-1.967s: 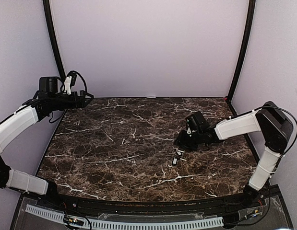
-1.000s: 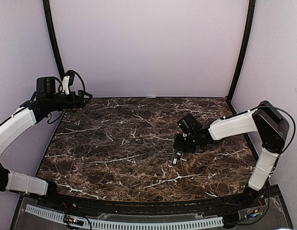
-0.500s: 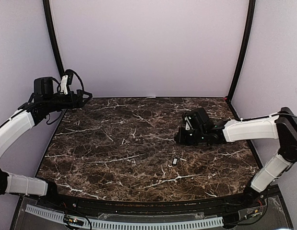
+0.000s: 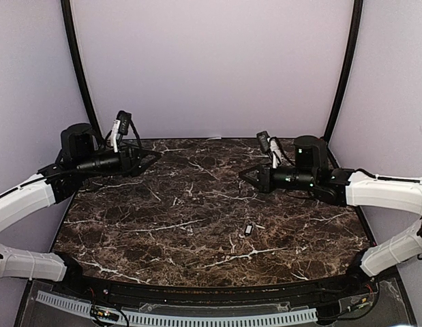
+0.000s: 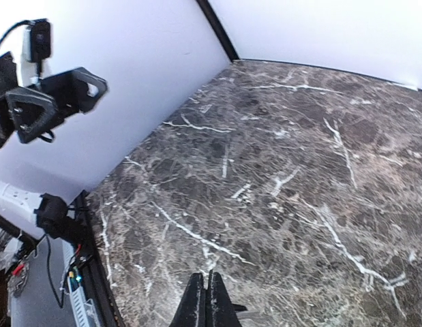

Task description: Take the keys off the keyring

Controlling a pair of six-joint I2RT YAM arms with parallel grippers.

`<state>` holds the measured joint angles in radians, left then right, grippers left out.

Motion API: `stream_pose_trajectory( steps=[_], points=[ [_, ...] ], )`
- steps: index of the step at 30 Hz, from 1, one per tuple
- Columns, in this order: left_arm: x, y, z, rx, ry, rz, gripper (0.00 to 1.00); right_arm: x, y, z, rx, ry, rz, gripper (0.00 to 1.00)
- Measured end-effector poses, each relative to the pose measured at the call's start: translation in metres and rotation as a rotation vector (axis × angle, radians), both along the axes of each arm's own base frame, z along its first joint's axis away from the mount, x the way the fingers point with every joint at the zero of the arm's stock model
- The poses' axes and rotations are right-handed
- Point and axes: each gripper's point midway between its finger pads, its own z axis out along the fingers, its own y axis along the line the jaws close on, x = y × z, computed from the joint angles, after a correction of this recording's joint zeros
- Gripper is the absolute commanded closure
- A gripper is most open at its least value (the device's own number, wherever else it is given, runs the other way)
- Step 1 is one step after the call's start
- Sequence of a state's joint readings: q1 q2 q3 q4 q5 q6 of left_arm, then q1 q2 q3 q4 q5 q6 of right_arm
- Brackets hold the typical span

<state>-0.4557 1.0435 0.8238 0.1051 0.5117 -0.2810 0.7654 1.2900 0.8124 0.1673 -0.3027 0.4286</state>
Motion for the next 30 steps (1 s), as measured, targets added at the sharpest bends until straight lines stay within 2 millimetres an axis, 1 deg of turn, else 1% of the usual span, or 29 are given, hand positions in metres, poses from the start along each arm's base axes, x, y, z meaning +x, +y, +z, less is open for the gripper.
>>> stream_pose_trajectory(
  steps=[3, 8, 11, 14, 17, 20, 23, 26, 28, 30],
  points=[
    [-0.022, -0.035, -0.012, -0.018, 0.003, -0.112, 0.31, -0.015, 0.007, 0.021, 0.059, -0.041, 0.097, 1.0],
    [-0.063, -0.099, -0.022, -0.048, -0.02, -0.34, 0.32, -0.042, 0.014, 0.046, 0.139, -0.087, 0.254, 1.0],
    [-0.085, -0.128, -0.029, -0.065, -0.023, -0.452, 0.36, -0.055, 0.017, 0.054, 0.167, -0.098, 0.327, 1.0],
    [-0.095, -0.149, -0.028, -0.094, -0.02, -0.523, 0.45, -0.064, 0.018, 0.057, 0.181, -0.11, 0.384, 1.0],
    [-0.095, -0.163, -0.024, -0.138, -0.012, -0.559, 0.52, -0.071, 0.02, 0.058, 0.181, -0.119, 0.418, 1.0],
    [-0.095, -0.17, -0.022, -0.18, 0.005, -0.581, 0.65, -0.076, 0.019, 0.062, 0.183, -0.146, 0.434, 1.0],
    [-0.096, -0.175, -0.019, -0.203, 0.012, -0.6, 0.67, -0.079, 0.017, 0.07, 0.189, -0.183, 0.435, 1.0],
    [-0.097, -0.181, -0.012, -0.221, 0.005, -0.616, 0.68, -0.08, 0.015, 0.076, 0.193, -0.212, 0.423, 1.0],
    [-0.099, -0.183, -0.006, -0.23, -0.001, -0.625, 0.72, -0.078, 0.015, 0.077, 0.189, -0.224, 0.412, 1.0],
    [-0.101, -0.185, -0.001, -0.239, -0.008, -0.634, 0.73, -0.076, 0.015, 0.076, 0.179, -0.232, 0.398, 1.0]
  ],
)
